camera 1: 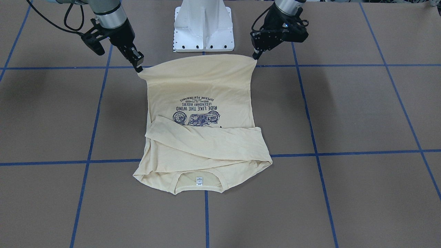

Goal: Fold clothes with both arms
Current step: 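Lift the hem with both grippers and fold it toward the collar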

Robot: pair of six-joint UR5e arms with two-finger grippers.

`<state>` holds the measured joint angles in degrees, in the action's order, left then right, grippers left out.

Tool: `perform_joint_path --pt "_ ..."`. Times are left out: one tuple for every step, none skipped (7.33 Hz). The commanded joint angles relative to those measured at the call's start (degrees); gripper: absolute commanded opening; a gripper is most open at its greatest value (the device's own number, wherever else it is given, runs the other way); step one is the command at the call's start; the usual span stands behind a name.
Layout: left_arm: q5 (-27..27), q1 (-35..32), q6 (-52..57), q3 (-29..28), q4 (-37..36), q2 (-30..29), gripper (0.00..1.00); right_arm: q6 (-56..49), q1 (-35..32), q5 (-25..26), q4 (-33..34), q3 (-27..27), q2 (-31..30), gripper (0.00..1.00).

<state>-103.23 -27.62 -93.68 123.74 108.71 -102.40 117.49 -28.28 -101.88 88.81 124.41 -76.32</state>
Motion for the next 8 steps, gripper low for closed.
perform_joint_path --pt "-3.0 -9.0 5.7 -10.1 0.6 -6.1 0.0 -10.4 -9.5 -4.5 8.0 -4.9 6.8 0.0" --pt "-3.0 -11.0 7.1 -13.0 0.8 -8.2 0.0 -13.8 -12.0 -4.7 7.9 -9.8 9.2 0.0" --pt "-3.0 -12.8 7.3 -15.9 0.9 -10.7 0.0 -16.0 -14.6 -4.7 7.7 -13.7 11.3 0.0" --pt "-3.0 -14.1 7.4 -18.6 1.2 -12.8 0.0 -19.3 -15.9 -4.6 7.4 -16.5 12.4 0.0" --pt "-2.9 -15.3 9.1 -21.7 1.2 -14.7 0.0 -21.7 -16.7 -4.6 7.3 -21.4 15.6 0.0" --pt "-2.9 -16.2 10.6 -25.2 3.2 -16.0 0.0 -22.0 -16.7 -4.5 7.3 -27.4 19.5 0.0" --pt "-2.7 -16.3 10.6 -28.9 7.3 -16.6 0.0 -23.2 -16.8 -4.5 7.2 -31.8 22.4 0.0" --pt "-2.6 -16.3 10.6 -31.7 9.7 -17.3 0.0 -23.7 -16.9 -4.3 0.9 -36.7 23.7 0.0"
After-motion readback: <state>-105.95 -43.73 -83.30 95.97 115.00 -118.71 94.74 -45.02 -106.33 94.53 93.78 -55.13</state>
